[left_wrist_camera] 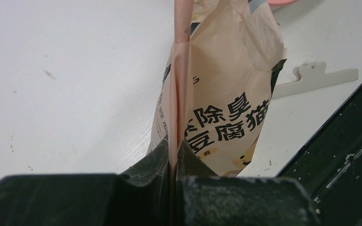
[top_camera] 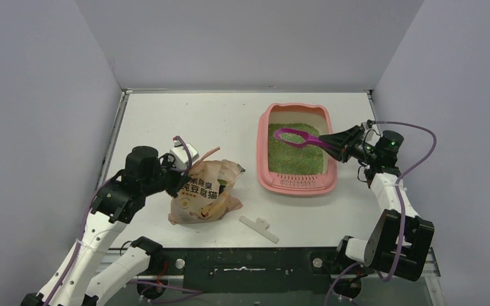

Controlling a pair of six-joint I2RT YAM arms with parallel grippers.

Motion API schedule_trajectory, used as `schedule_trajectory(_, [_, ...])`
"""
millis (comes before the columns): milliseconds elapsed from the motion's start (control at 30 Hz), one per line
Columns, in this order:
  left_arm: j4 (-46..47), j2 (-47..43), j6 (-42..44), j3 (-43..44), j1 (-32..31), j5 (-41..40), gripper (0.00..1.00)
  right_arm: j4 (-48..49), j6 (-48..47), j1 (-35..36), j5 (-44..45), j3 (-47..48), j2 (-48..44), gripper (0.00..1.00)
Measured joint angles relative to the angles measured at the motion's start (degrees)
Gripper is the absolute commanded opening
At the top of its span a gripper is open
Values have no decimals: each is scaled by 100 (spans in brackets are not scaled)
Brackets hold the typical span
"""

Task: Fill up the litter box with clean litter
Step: Pour the cat litter into the litter box.

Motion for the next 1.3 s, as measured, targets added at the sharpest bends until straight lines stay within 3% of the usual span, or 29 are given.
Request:
schedule_trajectory(367, [0,-37,-17,-13,0,-20,0,-763,-562,-37,815,275,0,0])
schedule_trajectory(700, [2,-37,-20,-15,0,-20,0,-2465,-1768,127,1738,1097,92,0])
schedule_trajectory(1067, [-2,-63,-33,-15,0,-39,0,-2575,-2109,1279,2756,2232,1290,0])
schedule_trajectory(1300, [-9,-105,-42,-15,0,-92,0,-2323,-2052,1388,3381,2483,1722,0])
